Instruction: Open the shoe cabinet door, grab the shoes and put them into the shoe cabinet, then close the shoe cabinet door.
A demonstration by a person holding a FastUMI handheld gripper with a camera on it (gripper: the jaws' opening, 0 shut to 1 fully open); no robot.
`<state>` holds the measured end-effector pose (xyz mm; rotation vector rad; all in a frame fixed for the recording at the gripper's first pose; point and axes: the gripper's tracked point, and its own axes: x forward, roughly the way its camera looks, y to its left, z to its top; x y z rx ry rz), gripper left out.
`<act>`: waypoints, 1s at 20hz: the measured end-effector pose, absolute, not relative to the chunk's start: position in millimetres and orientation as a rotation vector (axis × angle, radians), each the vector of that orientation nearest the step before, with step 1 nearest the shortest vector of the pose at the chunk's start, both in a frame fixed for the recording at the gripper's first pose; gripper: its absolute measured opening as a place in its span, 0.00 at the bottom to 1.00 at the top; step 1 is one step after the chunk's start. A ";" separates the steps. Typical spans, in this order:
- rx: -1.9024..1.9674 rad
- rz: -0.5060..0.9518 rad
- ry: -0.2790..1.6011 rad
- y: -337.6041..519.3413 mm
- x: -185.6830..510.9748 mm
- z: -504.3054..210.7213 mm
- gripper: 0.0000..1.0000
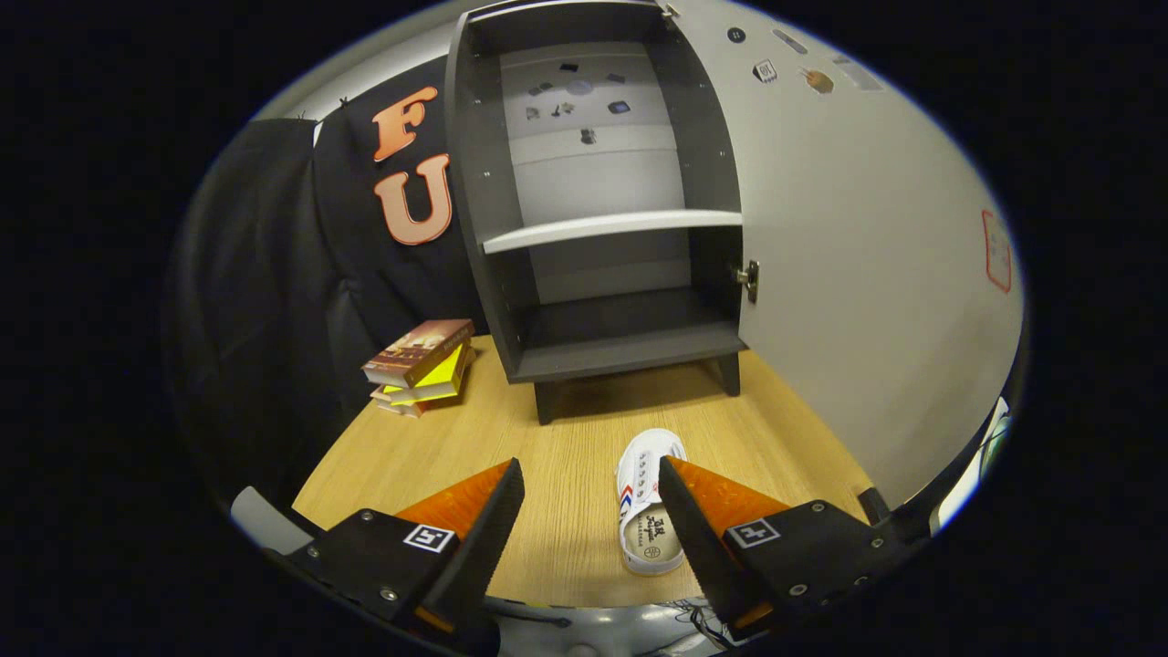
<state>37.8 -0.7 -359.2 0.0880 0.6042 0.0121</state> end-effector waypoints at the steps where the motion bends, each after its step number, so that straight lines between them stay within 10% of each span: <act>1: 0.095 0.008 0.637 -2.1 37.7 -376.1 0.93; 16: 0.129 -0.005 0.895 -10.0 53.8 -503.2 0.72; 20: 0.126 -0.021 0.923 -12.3 56.4 -514.1 0.44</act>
